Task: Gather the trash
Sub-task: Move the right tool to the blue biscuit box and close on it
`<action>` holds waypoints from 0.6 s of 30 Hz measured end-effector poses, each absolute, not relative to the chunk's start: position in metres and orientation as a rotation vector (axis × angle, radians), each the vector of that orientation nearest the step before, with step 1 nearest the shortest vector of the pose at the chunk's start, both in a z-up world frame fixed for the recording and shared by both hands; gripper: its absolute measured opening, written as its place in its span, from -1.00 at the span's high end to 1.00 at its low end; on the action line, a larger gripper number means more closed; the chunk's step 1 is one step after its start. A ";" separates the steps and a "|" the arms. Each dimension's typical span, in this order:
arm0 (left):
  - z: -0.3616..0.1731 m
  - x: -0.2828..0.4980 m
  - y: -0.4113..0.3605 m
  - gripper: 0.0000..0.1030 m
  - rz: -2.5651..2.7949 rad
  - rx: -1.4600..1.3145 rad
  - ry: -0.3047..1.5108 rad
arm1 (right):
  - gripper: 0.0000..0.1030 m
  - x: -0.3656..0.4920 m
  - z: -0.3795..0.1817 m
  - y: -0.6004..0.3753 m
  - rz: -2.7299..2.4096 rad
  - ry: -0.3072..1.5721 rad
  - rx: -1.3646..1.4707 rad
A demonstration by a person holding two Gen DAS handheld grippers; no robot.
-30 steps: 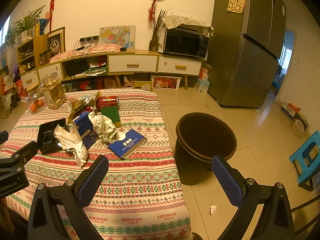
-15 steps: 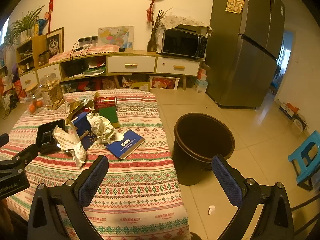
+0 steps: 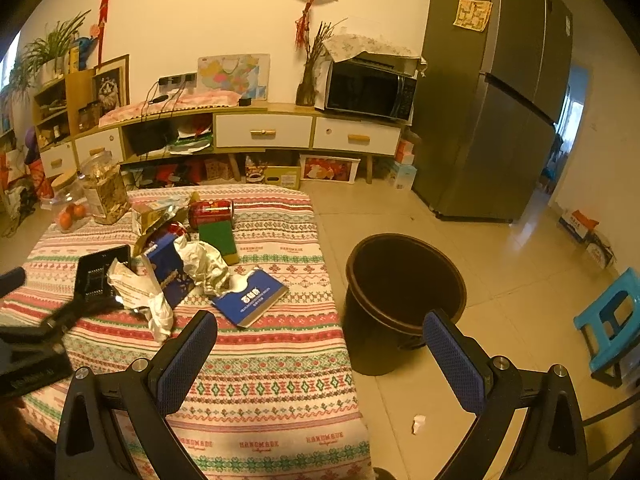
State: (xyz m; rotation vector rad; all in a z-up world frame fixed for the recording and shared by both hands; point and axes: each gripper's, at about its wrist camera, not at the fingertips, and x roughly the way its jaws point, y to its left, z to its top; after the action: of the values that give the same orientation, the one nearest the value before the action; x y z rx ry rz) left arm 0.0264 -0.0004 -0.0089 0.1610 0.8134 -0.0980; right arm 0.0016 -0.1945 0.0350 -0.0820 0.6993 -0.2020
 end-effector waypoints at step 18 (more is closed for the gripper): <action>-0.036 0.148 0.088 -0.96 -0.165 -0.168 1.135 | -1.00 0.126 -0.014 -0.202 0.059 1.052 0.098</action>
State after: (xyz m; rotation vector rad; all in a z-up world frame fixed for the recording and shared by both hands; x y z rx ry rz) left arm 0.1479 0.0880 -0.0362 -0.1683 1.1346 -0.1650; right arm 0.1263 -0.2023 -0.0142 0.0979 1.0519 0.0590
